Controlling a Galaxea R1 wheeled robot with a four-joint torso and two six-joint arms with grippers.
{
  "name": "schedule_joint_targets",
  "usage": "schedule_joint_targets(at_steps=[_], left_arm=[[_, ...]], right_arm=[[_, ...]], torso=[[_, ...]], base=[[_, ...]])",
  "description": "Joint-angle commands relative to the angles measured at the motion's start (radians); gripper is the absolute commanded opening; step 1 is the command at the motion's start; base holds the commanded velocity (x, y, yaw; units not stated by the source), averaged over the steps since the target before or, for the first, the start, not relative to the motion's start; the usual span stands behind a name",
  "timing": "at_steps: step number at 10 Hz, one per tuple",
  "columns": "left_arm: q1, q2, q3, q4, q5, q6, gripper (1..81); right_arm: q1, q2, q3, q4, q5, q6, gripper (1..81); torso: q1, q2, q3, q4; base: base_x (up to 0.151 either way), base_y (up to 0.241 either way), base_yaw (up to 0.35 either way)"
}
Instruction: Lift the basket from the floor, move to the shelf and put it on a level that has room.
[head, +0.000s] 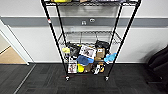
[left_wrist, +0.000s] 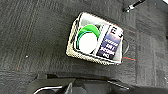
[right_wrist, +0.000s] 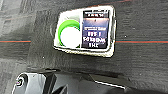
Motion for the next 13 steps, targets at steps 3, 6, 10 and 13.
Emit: schedule_joint_targets(at_steps=[3,6,10,13], left_arm=[[-0.070,-0.008,-0.012,-0.003,0.069,-0.003,81.1],[-0.092,0.006,-0.040,-0.018,0.076,-0.003,81.1],[-0.113,0.039,-0.067,-0.019,0.087,-0.004,81.1],[-0.113,0.064,-0.108,-0.019,0.090,-0.004,81.1]], right_arm=[[0.059,-0.016,-0.006,-0.001,-0.039,0.003,81.1],[0.065,-0.013,-0.009,-0.001,-0.039,0.004,81.1],[0.082,-0.007,-0.018,-0.003,-0.040,0.018,81.1],[0.087,-0.002,-0.028,-0.001,-0.040,0.020,81.1]], torso=[[0.105,-0.164,-0.153,0.000],[0.171,-0.267,-0.187,0.000],[0.244,-0.380,-0.211,0.000],[0.308,-0.481,-0.212,0.000]], base=[[0.000,0.000,0.000],[0.000,0.000,0.000],[0.000,0.000,0.000],[0.000,0.000,0.000]])
